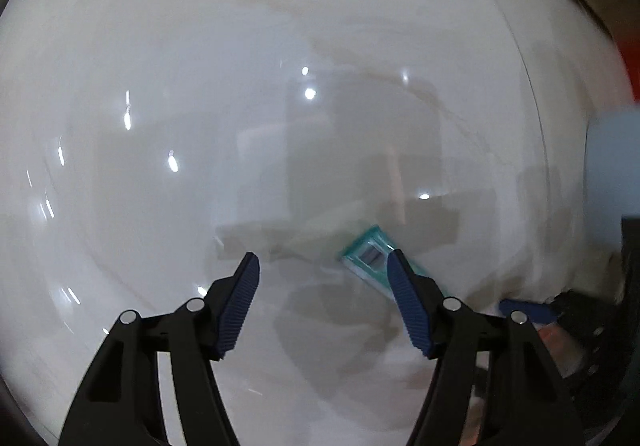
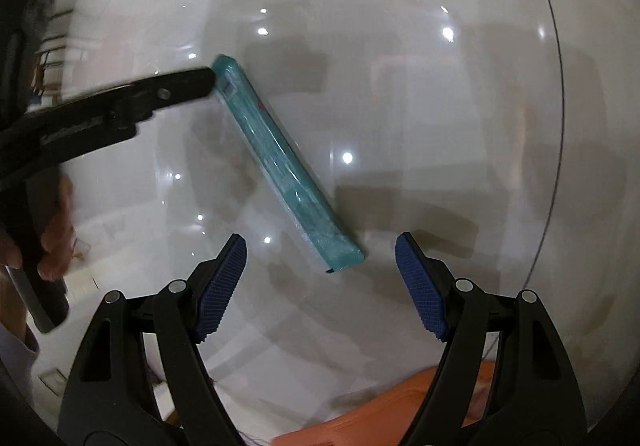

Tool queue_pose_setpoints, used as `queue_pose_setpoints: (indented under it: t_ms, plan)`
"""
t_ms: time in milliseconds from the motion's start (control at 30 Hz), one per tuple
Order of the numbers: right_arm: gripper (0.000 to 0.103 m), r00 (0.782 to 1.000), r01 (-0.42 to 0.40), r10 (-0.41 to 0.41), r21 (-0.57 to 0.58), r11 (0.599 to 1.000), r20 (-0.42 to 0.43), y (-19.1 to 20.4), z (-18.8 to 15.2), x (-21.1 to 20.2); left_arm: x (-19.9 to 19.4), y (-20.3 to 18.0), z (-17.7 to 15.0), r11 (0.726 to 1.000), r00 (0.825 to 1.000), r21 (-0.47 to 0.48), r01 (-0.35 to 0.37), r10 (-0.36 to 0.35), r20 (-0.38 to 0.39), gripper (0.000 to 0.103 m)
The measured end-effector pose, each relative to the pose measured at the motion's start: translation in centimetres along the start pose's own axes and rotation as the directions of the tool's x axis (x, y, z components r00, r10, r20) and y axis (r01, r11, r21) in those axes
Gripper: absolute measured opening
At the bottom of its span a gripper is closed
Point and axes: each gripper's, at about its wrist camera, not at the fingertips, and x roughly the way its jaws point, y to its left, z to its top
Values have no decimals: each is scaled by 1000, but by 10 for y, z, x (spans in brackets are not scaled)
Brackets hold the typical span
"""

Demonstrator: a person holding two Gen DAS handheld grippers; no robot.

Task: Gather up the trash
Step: 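Grasp the teal toothpaste box from the floor with the right gripper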

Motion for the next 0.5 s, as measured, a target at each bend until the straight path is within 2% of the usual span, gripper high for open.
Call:
queue_pose_setpoints:
  t_ms: [67,133,233,267,300,333,367,400,500]
  plan:
    - [77,999,34,-33,-18,999,43,4,-4,-3,0,-5,4,998,1000,68,18,-17,-6,71]
    - [77,992,96,-90,-67,993,92,16,-8,3,2,-7,15,991,998,123,58,-54,-40,71]
    - [72,970,201,-182,-116,973,159,33,-16,7,6,-22,13,975,994,201,93,-80,-71,71]
    - [58,959,247,-217,-162,955,182,40,-16,8,6,-26,11,968,994,231,94,-80,-70,71]
    - [34,935,322,-277,-203,925,221,44,-23,9,6,-28,10,965,995,246,94,-80,-68,71]
    - [26,910,381,-327,-202,902,254,42,-28,8,6,-28,9,961,994,255,103,-87,-72,71]
    - [11,906,386,-331,-189,903,265,36,-28,6,6,-31,5,957,992,264,118,-101,-76,71]
    - [4,912,360,-317,-137,923,260,27,-25,3,8,-32,7,955,992,273,118,-103,-70,72]
    - [0,959,185,-174,-29,982,226,-2,-14,-3,6,-35,3,945,996,317,83,-72,-45,72]
